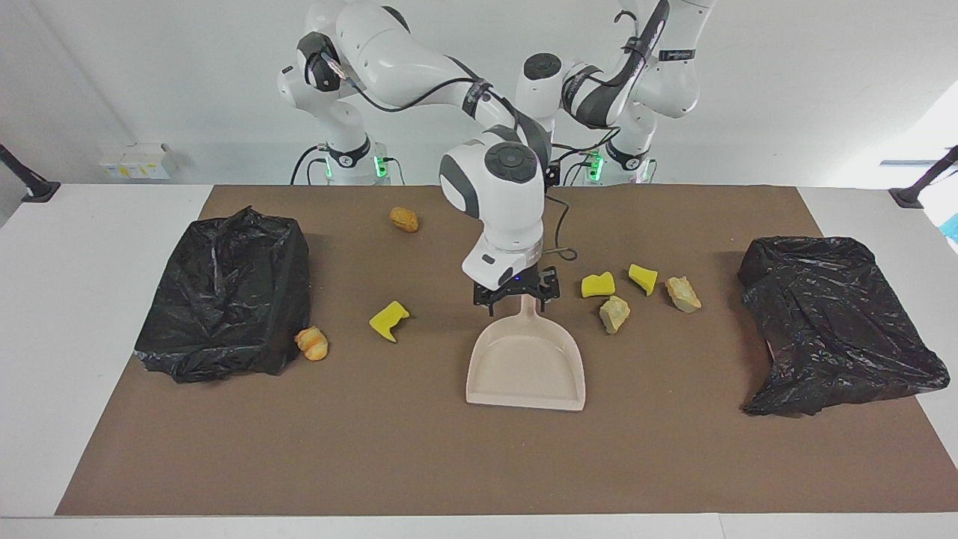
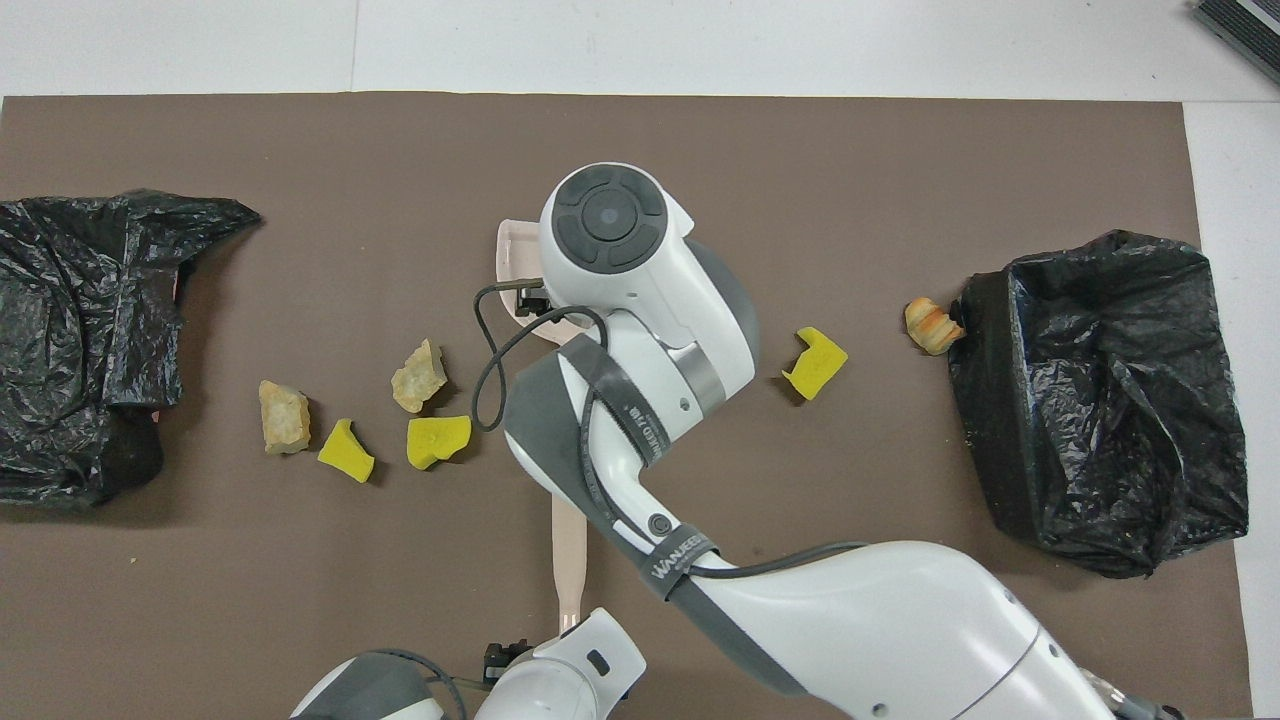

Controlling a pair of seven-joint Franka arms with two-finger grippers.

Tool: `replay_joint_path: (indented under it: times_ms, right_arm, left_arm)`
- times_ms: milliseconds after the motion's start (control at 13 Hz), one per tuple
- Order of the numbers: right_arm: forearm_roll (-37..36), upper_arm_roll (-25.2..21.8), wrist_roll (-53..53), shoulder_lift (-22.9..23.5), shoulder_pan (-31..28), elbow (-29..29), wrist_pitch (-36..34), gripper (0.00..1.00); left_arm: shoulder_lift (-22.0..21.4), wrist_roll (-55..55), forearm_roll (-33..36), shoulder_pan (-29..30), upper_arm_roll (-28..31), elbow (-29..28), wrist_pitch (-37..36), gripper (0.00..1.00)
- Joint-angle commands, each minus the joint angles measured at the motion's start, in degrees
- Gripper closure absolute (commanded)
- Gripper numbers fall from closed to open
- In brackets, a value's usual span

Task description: Sweep and dump trash in bin

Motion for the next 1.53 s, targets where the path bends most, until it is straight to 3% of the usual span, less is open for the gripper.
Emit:
replay_joint_path:
  times_ms: [0,77,153,230,307,383,613,690,920,997,1150,1227,1303,1457]
  right_arm:
    - [-0.3,0.3,1.6,0.5,0.5,1.1,-1.2,0.00]
    - [-0.1,0.3,1.6,0.2,0.7,-0.4,-1.0,0.00]
    - [0.0,0.4,1.5,-0.1,0.5,-1.8,-0.5,0.00]
    - [0.0,0.4,1.5,-0.4,0.6,-3.2,-0.5,0.00]
    - [-0.1,0.4,1.9,-0.2,1.4,-4.7,0.2,0.00]
    - [0.2,0.4,1.9,-0.1,2.8,-5.5,1.1,0.01]
    - [0.1,0.4,3.7,-1.5,2.9,-8.6,1.1,0.05]
    - [0.2,0.4,4.0,-1.8,2.9,-9.5,1.5,0.14]
    - [1.8,0.8,4.4,-2.0,2.8,-9.8,1.6,0.29]
    - [3.2,0.7,4.4,-2.0,2.8,-9.9,1.6,0.29]
    - [3.4,0.7,4.4,-1.9,2.5,-9.8,1.7,0.54]
    - [3.4,0.7,4.4,-2.0,2.5,-9.8,1.6,0.72]
    - [3.6,0.7,4.4,-2.1,2.5,-10.1,1.3,0.77]
    - [3.8,0.7,4.4,-3.2,2.4,-12.3,1.9,0.78]
  left_arm:
    - [1.1,-0.8,-0.6,-1.3,1.0,-0.5,2.0,0.00]
    - [1.0,-0.7,-0.6,-1.3,1.0,-0.5,1.6,0.04]
    - [1.0,-0.8,-0.6,-1.3,1.1,-0.5,1.5,0.23]
    - [1.0,-0.7,-0.6,-1.3,1.1,-0.5,1.2,0.51]
    - [1.1,-0.6,-0.6,-1.3,1.1,-0.5,1.1,0.88]
    - [1.1,-0.6,-0.6,-1.2,1.2,-0.4,0.7,1.00]
    - [1.4,-0.1,-0.6,-0.5,1.2,-0.1,0.2,1.00]
    - [1.6,0.0,-0.6,-0.4,1.3,-0.1,0.1,1.00]
    - [1.7,0.1,-0.6,-0.4,1.3,0.1,-0.2,1.00]
    - [1.7,0.1,-0.6,-0.4,1.3,0.1,-0.2,1.00]
    - [1.7,0.1,-0.5,-0.4,1.4,0.2,-1.3,1.00]
    - [1.7,0.1,-0.5,0.0,1.4,0.2,-1.4,1.00]
    - [1.8,0.1,-0.5,0.3,1.4,0.2,-1.4,1.00]
    - [1.9,0.1,-0.4,0.6,1.5,0.3,-1.4,1.00]
